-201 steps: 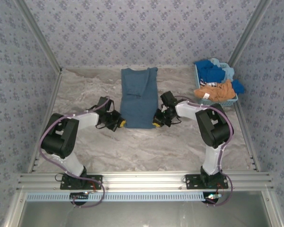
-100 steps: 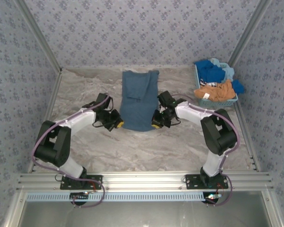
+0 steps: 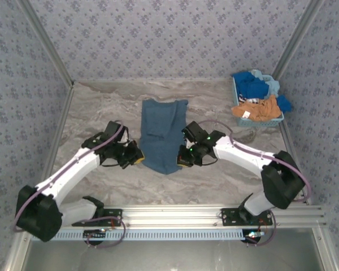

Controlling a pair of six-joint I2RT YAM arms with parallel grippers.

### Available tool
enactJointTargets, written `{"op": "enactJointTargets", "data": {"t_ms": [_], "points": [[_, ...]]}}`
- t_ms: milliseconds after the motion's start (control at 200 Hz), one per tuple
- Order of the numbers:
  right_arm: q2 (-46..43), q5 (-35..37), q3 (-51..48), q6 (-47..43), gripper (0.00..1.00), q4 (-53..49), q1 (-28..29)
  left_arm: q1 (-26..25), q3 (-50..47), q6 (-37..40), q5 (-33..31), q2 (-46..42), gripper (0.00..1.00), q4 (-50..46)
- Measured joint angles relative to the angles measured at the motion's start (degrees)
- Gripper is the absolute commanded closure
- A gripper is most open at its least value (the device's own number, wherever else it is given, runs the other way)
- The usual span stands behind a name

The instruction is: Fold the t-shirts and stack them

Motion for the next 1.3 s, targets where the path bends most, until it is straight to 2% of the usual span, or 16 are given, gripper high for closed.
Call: {"op": "enactJointTargets", "data": {"t_ms": [210, 485, 759, 1114, 1154, 1229, 1249, 1299], "points": [[-7.3, 1.4, 2.4, 3.9, 1.00, -4.9, 1.4, -1.0, 2.7, -1.2, -2.5, -7.1, 1.00, -2.7], [-7.3, 2.1, 12.1, 9.9, 1.00, -9.0, -2.1, 0.1, 12.1, -3.0, -6.3, -3.3, 1.00, -2.5], [5.7, 0.8, 22.8, 12.5, 1.00, -9.5, -11.2, 6.5, 19.2, -5.1, -7.3, 11.4, 1.00, 0.9], [25.7, -1.8, 40.0, 12.5, 1.00, -9.7, -18.7, 11.6, 34.1, -4.3, -4.7, 32.5, 1.00, 4.2], [27.9, -2.1, 41.9, 12.5, 0.91, -9.4, -19.4, 12.2, 35.3, -4.3, -4.0, 34.8, 0.95, 4.8], [32.6, -2.6, 45.6, 12.2, 0.67, -8.2, -20.7, 13.2, 38.1, -3.8, -2.4, 39.8, 0.83, 6.0], [34.1, -2.9, 46.6, 12.3, 0.59, -7.5, -21.1, 13.5, 39.1, -3.5, -2.1, 41.5, 0.79, 6.3], [37.3, -3.2, 49.2, 11.7, 0.48, -6.3, -22.1, 14.2, 42.0, -2.9, -1.4, 45.4, 0.65, 6.7]]}}
